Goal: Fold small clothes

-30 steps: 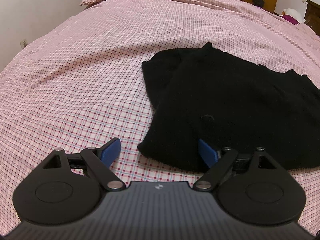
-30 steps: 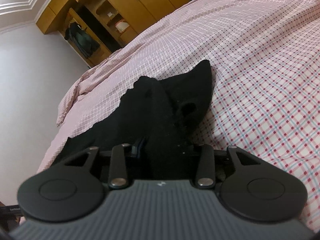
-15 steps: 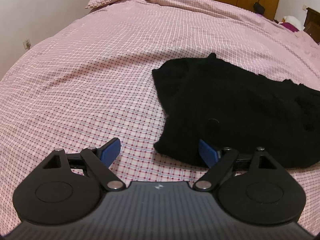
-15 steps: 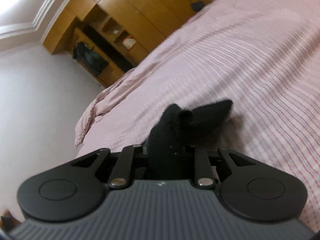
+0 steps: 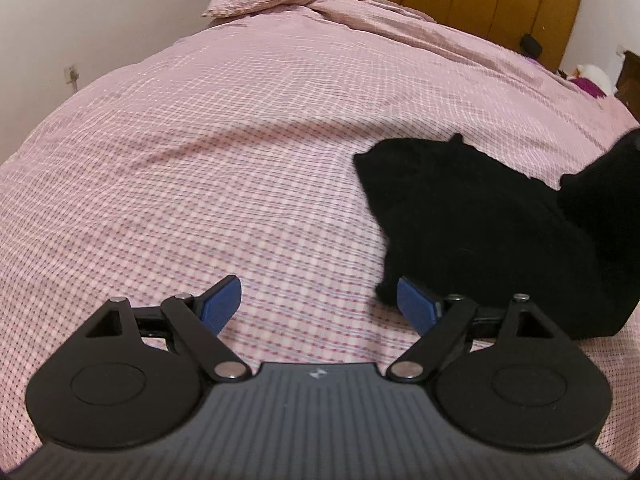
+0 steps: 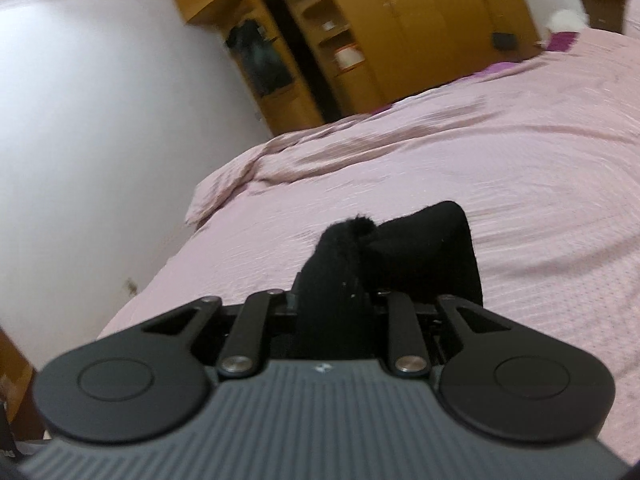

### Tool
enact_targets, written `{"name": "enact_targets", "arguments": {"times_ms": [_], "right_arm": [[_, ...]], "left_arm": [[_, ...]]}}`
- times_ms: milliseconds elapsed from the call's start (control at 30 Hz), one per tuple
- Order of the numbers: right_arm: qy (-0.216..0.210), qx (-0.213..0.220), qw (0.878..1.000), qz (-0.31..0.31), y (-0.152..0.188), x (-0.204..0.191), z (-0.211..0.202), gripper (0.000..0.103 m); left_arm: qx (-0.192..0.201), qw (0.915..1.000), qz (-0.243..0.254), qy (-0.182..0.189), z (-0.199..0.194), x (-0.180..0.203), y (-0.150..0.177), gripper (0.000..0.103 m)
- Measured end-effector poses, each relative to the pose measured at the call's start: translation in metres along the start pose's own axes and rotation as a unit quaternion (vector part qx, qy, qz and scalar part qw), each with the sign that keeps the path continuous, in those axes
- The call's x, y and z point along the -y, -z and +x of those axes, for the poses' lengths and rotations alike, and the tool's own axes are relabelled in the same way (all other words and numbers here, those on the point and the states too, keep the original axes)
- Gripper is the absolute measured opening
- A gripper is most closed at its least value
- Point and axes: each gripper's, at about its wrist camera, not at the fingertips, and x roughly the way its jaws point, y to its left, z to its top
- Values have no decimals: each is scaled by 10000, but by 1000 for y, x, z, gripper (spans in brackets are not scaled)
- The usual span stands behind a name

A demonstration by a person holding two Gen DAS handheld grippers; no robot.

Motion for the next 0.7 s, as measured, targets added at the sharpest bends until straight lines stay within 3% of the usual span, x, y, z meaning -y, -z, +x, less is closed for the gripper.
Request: {"name": "enact_targets", "arguments": {"times_ms": [233, 500, 700], "right_arm": [[-41, -463, 9951, -872, 23, -81, 51, 23], [133, -1387, 9709, -1947, 106, -128, 119, 22], [50, -1128, 9765, -1835, 96, -137, 111, 22]], "left_arm": [[93, 9996, -251, -59, -2, -32, -4, 88], [9, 9983, -583, -72, 3, -65, 2, 88], [41, 9985, -535, -68, 3, -78, 3, 88]]}}
